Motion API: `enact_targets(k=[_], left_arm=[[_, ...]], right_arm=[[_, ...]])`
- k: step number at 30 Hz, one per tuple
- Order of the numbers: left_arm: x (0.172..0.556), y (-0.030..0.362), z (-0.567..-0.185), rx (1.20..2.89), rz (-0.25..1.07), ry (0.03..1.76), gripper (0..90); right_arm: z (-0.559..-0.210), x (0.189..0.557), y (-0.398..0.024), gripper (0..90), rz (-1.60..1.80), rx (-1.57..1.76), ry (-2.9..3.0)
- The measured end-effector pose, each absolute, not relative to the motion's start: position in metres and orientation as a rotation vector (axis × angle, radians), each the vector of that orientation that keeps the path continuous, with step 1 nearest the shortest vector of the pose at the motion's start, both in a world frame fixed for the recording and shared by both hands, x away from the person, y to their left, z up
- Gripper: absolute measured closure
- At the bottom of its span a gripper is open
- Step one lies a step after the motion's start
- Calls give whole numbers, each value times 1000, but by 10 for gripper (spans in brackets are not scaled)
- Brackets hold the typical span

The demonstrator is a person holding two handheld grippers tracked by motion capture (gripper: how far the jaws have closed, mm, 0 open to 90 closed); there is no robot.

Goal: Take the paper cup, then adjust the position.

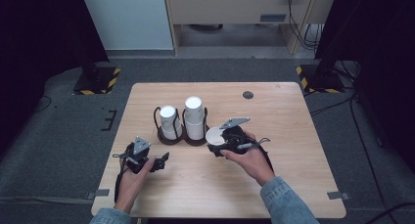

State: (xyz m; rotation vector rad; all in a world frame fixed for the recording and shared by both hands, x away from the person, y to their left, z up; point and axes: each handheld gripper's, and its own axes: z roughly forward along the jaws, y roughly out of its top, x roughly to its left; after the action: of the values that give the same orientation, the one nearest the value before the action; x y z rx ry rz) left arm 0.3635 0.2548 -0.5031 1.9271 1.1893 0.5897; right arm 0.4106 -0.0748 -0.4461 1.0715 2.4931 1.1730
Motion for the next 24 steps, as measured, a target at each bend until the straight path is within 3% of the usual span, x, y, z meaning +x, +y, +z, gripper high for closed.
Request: enact_targets(k=[24], left_arm=[[364, 260, -506, 1948, 584, 1208, 71]], right_arm=[[-432, 448, -149, 271, 1168, 1295, 2262]])
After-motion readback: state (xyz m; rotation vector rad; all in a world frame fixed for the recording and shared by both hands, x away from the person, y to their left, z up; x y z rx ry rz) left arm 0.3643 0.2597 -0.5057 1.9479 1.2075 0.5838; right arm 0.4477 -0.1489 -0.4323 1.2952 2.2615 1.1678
